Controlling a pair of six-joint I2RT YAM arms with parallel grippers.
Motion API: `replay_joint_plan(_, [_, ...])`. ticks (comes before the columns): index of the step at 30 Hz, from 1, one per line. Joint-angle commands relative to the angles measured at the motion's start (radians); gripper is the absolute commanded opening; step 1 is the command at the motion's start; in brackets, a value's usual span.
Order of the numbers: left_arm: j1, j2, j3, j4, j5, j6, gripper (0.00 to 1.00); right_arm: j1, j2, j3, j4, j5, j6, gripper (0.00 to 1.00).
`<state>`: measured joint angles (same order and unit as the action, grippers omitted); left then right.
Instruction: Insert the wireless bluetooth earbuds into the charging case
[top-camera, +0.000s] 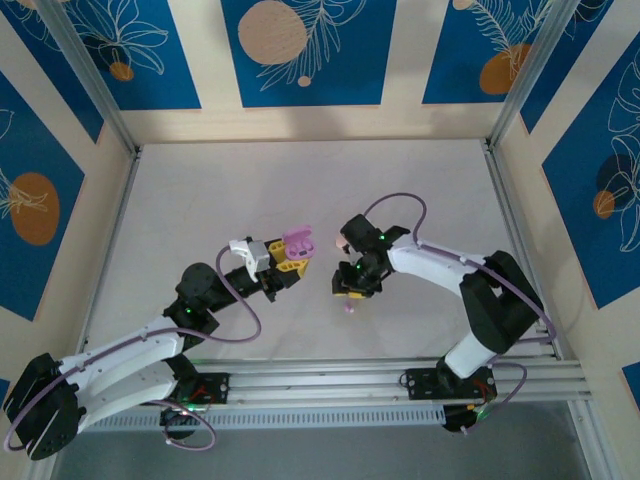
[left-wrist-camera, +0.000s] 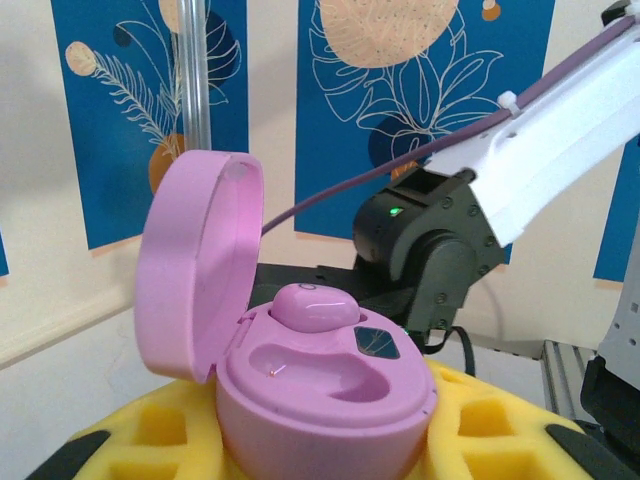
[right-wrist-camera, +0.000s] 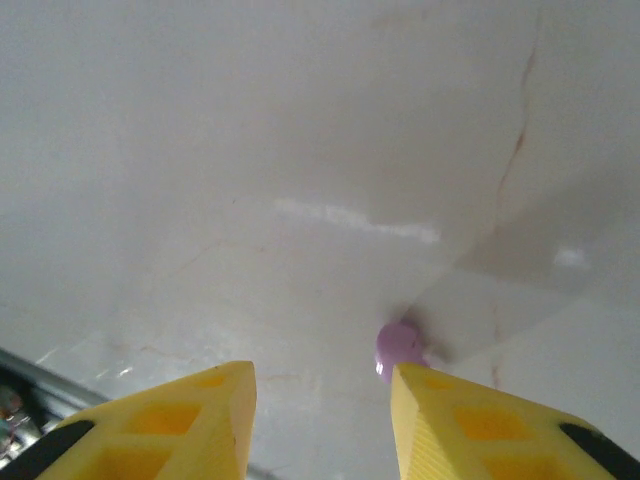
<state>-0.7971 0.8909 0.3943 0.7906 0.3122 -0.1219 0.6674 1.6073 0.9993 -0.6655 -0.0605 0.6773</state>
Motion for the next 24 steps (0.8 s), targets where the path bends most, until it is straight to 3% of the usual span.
replay_joint_plan(1, [-0.011,-0.024,0.002,0.013,-0.011,-0.004,0.26,0.013,0.079,0.066,-0.098,0.075,-0.131,0.40])
replay_joint_plan(8, [-0.010,-0.039,0.001,-0.003,-0.018,-0.004,0.26,0.079,0.181,0.147,-0.187,0.168,-0.172,0.38])
replay_joint_plan(24, [-0.010,-0.044,-0.008,-0.002,-0.019,-0.001,0.26,0.121,0.246,0.205,-0.281,0.208,-0.161,0.31])
